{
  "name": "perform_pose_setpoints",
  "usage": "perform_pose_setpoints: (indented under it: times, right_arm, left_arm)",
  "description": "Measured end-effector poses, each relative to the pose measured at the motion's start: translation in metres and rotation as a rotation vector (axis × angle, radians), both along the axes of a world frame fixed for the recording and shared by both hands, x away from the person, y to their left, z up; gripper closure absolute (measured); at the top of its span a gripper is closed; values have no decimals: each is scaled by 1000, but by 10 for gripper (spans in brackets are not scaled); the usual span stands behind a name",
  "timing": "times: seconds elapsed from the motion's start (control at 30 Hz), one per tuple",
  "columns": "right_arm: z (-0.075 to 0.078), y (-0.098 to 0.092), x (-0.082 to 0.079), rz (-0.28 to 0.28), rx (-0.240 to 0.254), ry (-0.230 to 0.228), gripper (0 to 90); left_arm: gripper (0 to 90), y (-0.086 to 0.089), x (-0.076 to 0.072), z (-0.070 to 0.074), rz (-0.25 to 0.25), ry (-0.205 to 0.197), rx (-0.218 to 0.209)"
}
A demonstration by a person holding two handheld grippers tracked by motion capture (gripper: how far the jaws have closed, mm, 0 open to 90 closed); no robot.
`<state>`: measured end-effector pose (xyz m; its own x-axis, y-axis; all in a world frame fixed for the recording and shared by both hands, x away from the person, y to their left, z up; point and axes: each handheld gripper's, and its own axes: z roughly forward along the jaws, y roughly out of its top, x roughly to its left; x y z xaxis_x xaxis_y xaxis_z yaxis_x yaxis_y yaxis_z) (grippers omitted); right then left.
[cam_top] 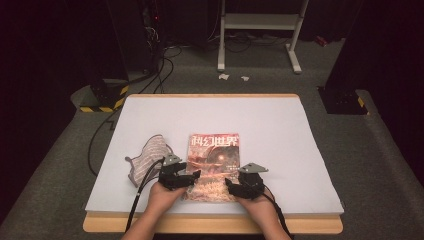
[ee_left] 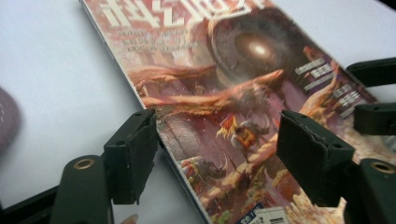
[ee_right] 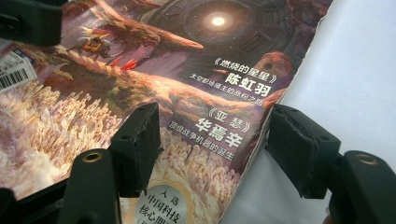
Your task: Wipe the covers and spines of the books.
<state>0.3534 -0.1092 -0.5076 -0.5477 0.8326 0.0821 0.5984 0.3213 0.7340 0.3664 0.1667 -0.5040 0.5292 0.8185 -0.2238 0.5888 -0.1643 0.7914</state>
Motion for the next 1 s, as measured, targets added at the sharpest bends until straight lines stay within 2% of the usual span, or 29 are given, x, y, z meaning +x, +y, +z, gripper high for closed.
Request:
perform_pose_setpoints:
  times: [0.03,0.07,0.1,0.13,0.2,0.3,0.33,0.43,0.57,0.87,0.9,0.93,0.97,1.0]
  right_arm:
    - [0,0,0,0,0,0,345]
    - [0,0,0,-1,-1,-3,346]
    - [0,0,-1,-3,0,-1,346]
    - [0,0,-1,-3,0,-1,346]
    - [0,-1,-1,-4,-1,-3,346]
    - [0,-1,-1,-4,-2,-8,346]
    - [0,-1,-2,-7,-1,-9,346]
    - [0,-1,-2,-12,1,-7,346]
    - [-1,-2,-2,-15,2,-11,347]
    - [-1,-3,-3,-12,1,-15,346]
    - [-1,-3,-3,-12,0,-16,346]
    - [-1,-3,-3,-14,-1,-18,346]
    - [-1,-3,-3,-14,-1,-18,346]
    - [-1,-3,-3,-13,-2,-20,346]
  left_arm:
    - [307,0,0,0,0,0,0]
    - [310,-1,-3,3,-2,-27,-6]
    - [310,-1,-3,3,-2,-27,-6]
    - [315,-1,-5,6,-4,-51,-18]
    - [320,-2,-7,8,-8,-70,-29]
    - [329,-3,-9,10,-9,-84,-48]
    - [334,-3,-11,11,-14,-94,-70]
    - [355,-5,-14,13,-35,-109,-92]
    - [365,-9,-18,14,-36,-128,-86]
    - [368,-8,-20,13,-45,-117,-92]
    - [368,-8,-20,13,-55,-110,-97]
    - [396,-10,-19,10,-92,-78,-102]
    - [400,-10,-19,10,-92,-78,-102]
    - [413,-13,-22,10,-83,-100,-80]
